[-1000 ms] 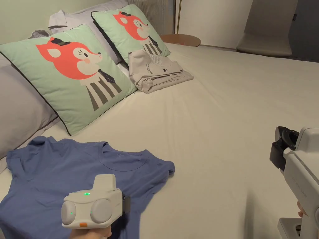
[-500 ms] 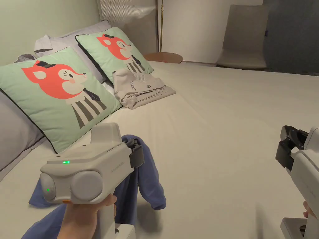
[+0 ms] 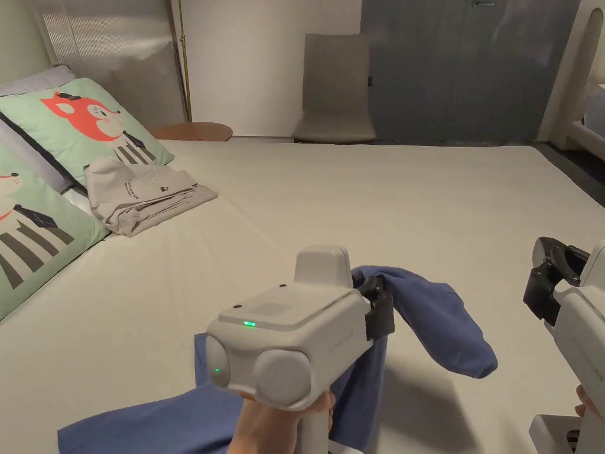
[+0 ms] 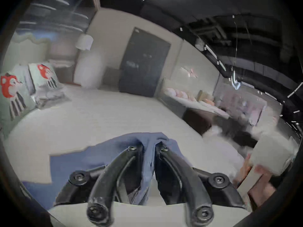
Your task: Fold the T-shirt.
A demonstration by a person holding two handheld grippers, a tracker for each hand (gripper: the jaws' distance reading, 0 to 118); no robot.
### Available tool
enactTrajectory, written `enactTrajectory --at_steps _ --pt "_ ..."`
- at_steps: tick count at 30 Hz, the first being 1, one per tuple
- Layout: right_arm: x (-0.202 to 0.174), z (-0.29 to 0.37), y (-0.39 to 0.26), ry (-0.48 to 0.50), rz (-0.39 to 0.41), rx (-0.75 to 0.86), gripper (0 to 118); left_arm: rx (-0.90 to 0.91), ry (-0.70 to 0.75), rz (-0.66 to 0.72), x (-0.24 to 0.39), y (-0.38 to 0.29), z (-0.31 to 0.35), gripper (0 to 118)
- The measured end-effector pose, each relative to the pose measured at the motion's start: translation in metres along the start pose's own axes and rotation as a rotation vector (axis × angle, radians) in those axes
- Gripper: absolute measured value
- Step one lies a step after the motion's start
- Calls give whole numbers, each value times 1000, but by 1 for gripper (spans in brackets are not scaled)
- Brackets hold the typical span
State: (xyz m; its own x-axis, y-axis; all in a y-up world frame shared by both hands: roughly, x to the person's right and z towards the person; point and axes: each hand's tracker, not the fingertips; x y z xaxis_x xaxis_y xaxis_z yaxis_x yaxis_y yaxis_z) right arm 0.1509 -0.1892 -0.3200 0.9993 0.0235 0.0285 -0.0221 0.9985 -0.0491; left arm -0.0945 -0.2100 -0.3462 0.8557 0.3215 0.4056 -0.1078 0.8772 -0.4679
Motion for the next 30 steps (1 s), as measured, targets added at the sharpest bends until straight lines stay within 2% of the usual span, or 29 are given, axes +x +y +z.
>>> enactTrajectory --at_steps 7,10,11,12,14,15,16,17,18,20,27,28,29,30 --pt "23 12 -15 -51 -10 -39 1 -427 30 53 0 -119 -68 9" --pt "22 12 -21 -49 -9 -56 1 -483 58 46 -2 -145 -72 9" --pt "20 12 -22 -46 -10 -60 1 -482 58 53 -5 -147 -72 12" --pt "19 12 -23 -41 -10 -63 1 -481 56 56 -8 -147 -70 20" --pt "14 11 -24 -32 -11 -65 1 -454 61 85 -13 -137 -62 24" --pt "12 11 -23 -27 -11 -64 1 -439 67 93 -16 -130 -58 38" --pt "10 11 -22 -22 -10 -61 1 -396 69 94 -20 -119 -51 62" --pt "8 11 -21 -17 -10 -58 1 -350 82 89 -23 -107 -41 95" --pt "6 11 -20 -12 -9 -52 1 -287 99 74 -26 -95 -30 109" --pt "2 11 -17 -3 -3 -38 1 -145 153 24 -37 -61 1 109" --pt "-8 15 -6 18 -3 13 1 325 506 -56 -77 28 114 108" --pt "-9 16 -6 19 -4 19 1 371 555 -70 -80 34 128 106" --pt "-10 16 -5 21 -6 23 1 417 604 -84 -82 38 142 96" --pt "-10 16 -5 23 -9 25 1 449 641 -100 -84 40 150 80"
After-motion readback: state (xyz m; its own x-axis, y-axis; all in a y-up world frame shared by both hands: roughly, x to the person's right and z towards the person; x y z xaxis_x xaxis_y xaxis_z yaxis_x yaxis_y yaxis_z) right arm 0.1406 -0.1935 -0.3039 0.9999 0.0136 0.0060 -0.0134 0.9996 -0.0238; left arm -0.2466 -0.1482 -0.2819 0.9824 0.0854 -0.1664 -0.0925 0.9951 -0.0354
